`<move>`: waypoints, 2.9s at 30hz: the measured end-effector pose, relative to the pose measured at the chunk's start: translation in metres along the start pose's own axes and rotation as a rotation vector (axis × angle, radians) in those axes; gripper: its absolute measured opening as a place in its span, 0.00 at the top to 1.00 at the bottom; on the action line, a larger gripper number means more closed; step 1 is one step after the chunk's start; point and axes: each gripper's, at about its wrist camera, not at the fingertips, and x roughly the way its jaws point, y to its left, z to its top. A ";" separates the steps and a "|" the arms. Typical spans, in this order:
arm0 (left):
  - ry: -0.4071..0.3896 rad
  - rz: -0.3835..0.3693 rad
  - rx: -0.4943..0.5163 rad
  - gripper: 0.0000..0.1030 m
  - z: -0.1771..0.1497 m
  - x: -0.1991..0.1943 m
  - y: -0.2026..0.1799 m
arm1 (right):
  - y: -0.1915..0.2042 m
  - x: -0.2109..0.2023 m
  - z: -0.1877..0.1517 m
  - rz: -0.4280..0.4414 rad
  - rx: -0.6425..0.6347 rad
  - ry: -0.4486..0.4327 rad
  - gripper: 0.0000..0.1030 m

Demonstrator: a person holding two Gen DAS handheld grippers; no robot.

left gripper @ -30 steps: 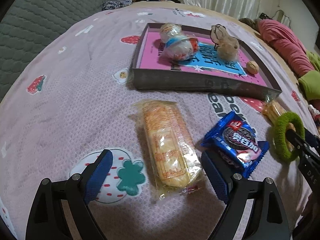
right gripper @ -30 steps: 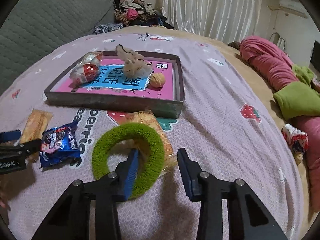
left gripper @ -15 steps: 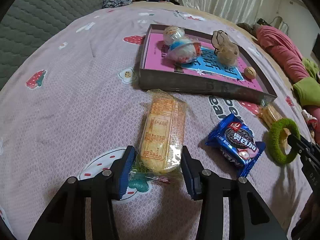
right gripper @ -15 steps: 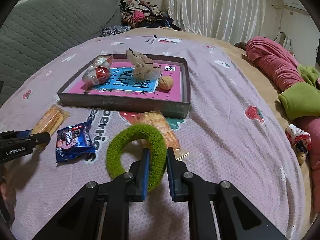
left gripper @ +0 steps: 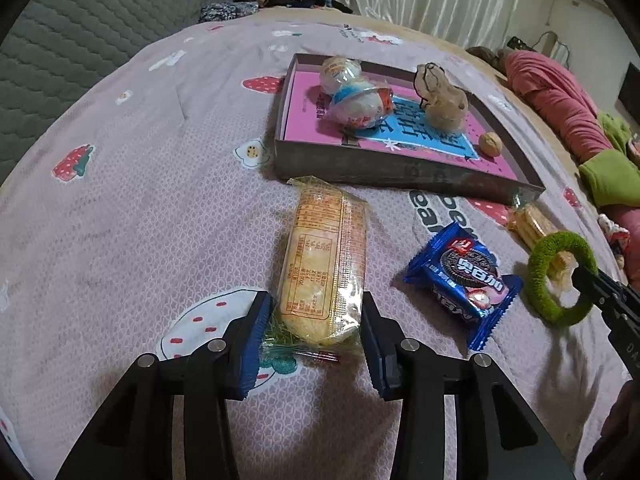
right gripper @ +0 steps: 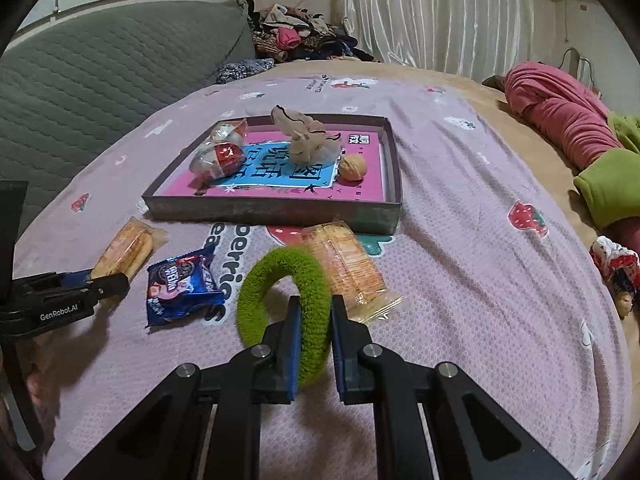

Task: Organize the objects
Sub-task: 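Grasp the wrapped cake bar with left tool while right tool grasps green ring, then lift the cake bar and green ring with both tools toward the tray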

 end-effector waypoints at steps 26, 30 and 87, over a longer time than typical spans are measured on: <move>-0.101 0.009 0.055 0.57 -0.013 -0.070 -0.013 | 0.029 -0.061 0.003 0.035 -0.054 -0.095 0.87; -0.123 0.005 0.068 0.57 -0.017 -0.085 -0.018 | 0.037 -0.074 0.004 0.041 -0.073 -0.119 0.87; -0.439 0.012 0.211 0.57 0.101 -0.245 -0.092 | 0.043 -0.201 0.127 0.017 -0.129 -0.452 0.87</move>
